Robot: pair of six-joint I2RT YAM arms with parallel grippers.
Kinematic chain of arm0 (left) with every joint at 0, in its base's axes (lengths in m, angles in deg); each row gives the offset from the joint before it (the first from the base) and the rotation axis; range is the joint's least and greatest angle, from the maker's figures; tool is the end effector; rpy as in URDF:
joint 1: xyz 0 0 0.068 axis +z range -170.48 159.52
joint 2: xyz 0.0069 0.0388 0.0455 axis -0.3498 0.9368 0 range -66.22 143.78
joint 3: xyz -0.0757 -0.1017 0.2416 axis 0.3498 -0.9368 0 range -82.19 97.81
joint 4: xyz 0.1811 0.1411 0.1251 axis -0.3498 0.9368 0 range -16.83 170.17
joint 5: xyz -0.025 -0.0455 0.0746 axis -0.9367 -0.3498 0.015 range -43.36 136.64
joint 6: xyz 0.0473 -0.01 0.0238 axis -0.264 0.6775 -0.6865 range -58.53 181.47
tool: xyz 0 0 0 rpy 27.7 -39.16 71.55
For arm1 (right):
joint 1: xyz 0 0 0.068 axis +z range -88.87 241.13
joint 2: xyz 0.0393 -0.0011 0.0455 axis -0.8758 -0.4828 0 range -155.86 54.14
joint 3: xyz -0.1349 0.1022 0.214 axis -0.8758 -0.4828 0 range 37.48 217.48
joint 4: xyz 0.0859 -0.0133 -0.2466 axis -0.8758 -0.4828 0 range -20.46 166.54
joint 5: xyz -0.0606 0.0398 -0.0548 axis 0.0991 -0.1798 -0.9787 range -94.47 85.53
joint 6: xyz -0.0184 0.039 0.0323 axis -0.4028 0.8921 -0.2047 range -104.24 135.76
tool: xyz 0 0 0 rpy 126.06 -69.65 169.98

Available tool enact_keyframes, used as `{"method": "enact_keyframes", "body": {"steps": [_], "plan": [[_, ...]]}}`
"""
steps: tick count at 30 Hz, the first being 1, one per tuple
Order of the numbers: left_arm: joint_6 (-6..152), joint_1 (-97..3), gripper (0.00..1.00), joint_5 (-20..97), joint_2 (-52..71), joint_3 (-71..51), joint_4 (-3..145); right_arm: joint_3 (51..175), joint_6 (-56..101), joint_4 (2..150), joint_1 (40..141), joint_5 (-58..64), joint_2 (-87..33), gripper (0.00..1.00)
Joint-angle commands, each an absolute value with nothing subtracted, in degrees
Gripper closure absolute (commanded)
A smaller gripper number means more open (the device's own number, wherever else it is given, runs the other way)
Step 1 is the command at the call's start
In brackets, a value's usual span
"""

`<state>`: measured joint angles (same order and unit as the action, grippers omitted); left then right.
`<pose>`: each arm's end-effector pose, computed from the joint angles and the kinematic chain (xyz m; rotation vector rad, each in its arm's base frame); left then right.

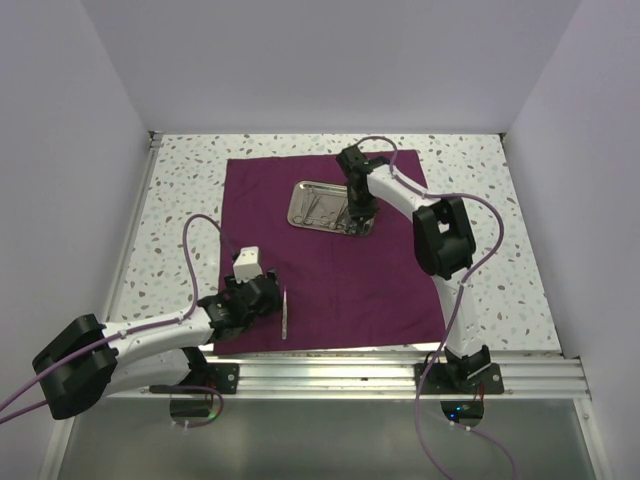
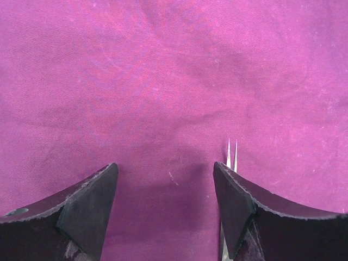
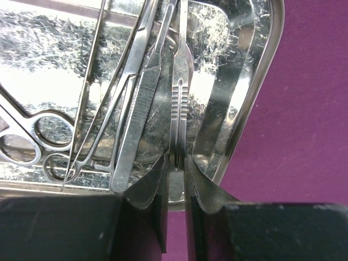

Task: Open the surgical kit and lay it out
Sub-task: Pick up the medical item from the container.

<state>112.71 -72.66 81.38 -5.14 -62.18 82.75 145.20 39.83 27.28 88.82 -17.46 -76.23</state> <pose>0.1276 -0.1313 0.1490 -0.2334 2.2548 -0.1957 0.4234 0.2131 0.1724 -0.0369 2.7588 -0.0908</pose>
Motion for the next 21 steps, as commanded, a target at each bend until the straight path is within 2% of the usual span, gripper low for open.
{"method": "enact_keyframes", "body": {"steps": [1,8,11,21], "plan": [[111.8,-72.5,0.25,82.6,-5.7,-62.4,80.6,148.0,38.8,25.4,88.6,-18.7,-74.8,1.0],[111.7,-72.5,0.26,82.8,-5.7,-62.4,80.6,144.8,38.7,25.5,88.6,-19.5,-69.5,1.0],[111.8,-72.5,0.25,82.8,-5.7,-62.3,80.6,139.7,39.2,27.7,88.6,-19.1,-65.5,1.0],[111.8,-72.6,0.25,82.9,-4.8,-62.0,80.4,106.7,41.6,37.2,89.0,-15.4,-41.5,1.0]]}}
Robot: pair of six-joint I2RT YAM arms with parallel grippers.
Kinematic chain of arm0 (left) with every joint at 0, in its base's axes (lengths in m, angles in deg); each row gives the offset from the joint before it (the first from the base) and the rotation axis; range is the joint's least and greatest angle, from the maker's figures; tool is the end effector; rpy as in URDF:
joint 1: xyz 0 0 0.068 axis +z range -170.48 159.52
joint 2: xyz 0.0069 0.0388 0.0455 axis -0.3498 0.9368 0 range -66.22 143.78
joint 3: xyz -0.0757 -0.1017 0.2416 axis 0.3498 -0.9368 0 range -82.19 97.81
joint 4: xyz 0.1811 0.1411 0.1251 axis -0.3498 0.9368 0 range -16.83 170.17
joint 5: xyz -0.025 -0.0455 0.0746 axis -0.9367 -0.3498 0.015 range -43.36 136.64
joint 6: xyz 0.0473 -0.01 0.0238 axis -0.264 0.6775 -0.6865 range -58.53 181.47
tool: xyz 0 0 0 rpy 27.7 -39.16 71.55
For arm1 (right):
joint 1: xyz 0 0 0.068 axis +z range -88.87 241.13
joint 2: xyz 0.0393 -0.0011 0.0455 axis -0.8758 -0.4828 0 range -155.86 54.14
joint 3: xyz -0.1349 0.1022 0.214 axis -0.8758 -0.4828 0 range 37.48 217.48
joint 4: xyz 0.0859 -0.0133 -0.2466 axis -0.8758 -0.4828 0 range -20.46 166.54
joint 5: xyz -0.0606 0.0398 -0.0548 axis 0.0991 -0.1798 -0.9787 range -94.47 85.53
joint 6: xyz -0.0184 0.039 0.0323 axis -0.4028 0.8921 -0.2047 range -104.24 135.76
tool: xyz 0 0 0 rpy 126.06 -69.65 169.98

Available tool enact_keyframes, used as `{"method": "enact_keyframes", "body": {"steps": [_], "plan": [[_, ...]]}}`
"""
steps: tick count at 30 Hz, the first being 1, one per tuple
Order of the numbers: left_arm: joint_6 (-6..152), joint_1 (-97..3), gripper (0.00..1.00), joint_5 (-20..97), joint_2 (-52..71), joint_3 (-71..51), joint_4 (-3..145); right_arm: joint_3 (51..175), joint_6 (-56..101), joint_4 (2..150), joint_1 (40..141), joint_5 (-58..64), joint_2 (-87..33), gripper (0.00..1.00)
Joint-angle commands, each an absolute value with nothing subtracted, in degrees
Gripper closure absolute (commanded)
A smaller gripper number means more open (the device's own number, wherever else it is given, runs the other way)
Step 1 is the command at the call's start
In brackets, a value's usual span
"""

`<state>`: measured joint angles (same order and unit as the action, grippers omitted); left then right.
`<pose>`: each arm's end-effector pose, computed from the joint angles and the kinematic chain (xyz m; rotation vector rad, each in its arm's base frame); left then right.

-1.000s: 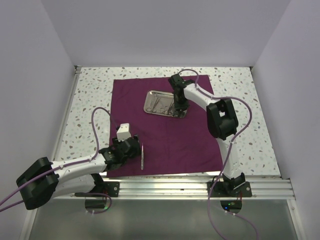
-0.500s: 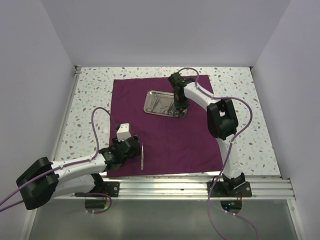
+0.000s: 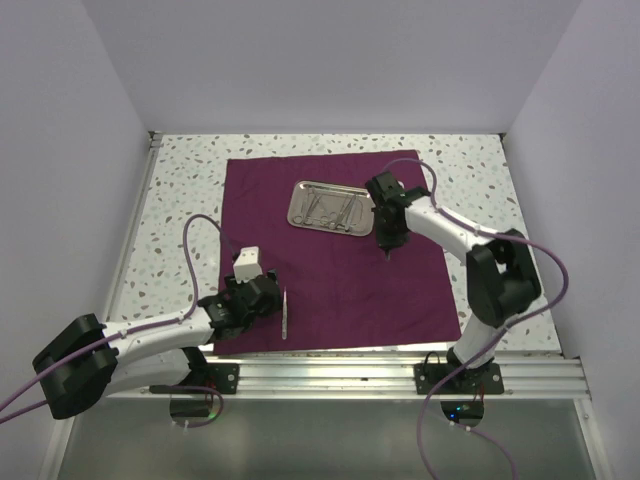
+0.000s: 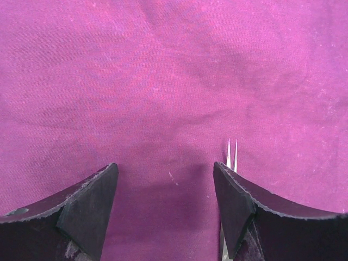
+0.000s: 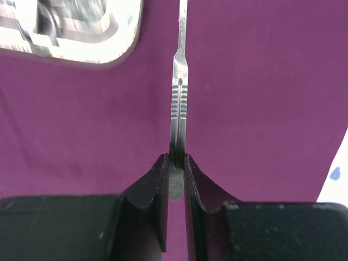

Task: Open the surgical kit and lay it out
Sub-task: Pick up the medical item from the container, then place the medical item in the surgical kit.

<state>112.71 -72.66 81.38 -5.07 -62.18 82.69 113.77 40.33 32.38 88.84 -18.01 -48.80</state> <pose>0.1277 -0.1314 0.1489 -0.2334 2.2549 -0.1955 0.3233 0.1603 0.2121 -0.0198 2.7377 -0.0878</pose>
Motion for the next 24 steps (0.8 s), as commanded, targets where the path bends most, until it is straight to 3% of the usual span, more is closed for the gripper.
{"method": "enact_keyframes", "body": {"steps": [1,6,12,14,16,20,24], "plan": [[111.8,-72.5,0.25,83.0,-4.3,-61.8,80.4,104.3,42.1,37.9,89.1,-14.7,-40.0,1.0],[111.7,-72.5,0.25,83.7,-2.3,-60.5,80.8,90.2,44.4,43.4,90.8,-11.2,-33.1,1.0],[111.6,-72.6,0.25,85.7,-0.5,-55.7,85.8,82.5,45.6,47.8,92.9,-7.8,-31.2,1.0],[111.7,-72.6,0.24,86.8,-1.2,-54.3,87.2,80.1,45.4,48.4,93.0,-7.0,-30.2,0.69],[111.7,-72.5,0.22,87.4,-2.1,-53.6,88.3,79.0,45.2,48.0,93.1,-7.2,-27.6,0.21],[110.5,-72.5,0.2,88.6,-1.4,-49.8,89.4,79.9,45.5,45.4,93.1,-5.3,-20.7,0.02],[106.4,-72.5,0.19,88.7,6.8,-42.5,85.2,87.6,44.4,38.3,93.3,-6.6,-11.4,0.02]]}}
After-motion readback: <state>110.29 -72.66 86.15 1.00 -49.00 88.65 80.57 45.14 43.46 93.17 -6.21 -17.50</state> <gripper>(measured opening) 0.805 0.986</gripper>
